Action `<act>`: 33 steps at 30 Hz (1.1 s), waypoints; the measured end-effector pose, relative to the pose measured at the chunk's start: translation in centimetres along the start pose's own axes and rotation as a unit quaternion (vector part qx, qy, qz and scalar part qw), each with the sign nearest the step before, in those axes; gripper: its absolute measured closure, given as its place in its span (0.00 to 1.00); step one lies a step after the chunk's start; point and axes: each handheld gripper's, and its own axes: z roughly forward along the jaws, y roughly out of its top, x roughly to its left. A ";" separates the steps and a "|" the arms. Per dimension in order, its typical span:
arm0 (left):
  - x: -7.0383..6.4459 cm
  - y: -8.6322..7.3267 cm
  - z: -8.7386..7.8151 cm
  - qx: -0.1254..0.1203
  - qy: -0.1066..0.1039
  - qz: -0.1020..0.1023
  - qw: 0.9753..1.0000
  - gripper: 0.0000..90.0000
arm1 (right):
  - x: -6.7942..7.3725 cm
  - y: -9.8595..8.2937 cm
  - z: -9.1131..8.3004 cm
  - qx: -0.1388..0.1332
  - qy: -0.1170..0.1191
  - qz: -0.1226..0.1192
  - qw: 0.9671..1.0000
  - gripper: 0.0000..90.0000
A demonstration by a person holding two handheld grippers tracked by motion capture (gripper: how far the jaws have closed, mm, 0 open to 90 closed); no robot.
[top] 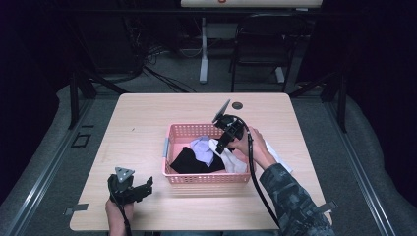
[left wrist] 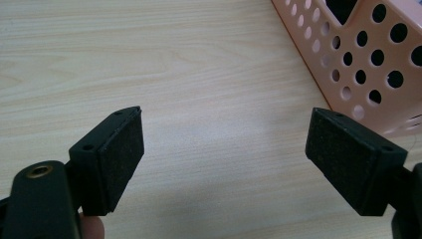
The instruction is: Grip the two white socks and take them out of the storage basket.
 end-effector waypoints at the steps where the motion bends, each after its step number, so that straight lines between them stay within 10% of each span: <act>1: 0.0 0.0 0.0 -0.001 0.000 0.000 1.000 0.17 | 0.0 0.0 0.4 -0.001 0.001 0.006 1.000 0.45; 18: 0.0 0.0 0.0 -0.001 0.000 0.000 1.000 0.17 | -0.5 0.2 3.7 0.037 -0.018 0.015 0.999 0.53; 26: 0.0 0.0 0.0 -0.001 -0.001 0.000 1.000 0.17 | -0.9 0.1 3.5 0.056 -0.032 0.009 0.998 0.89; 33: -0.1 0.1 0.0 -0.002 -0.001 0.001 1.000 0.17 | -0.8 -0.3 1.9 0.029 -0.022 0.020 0.999 0.93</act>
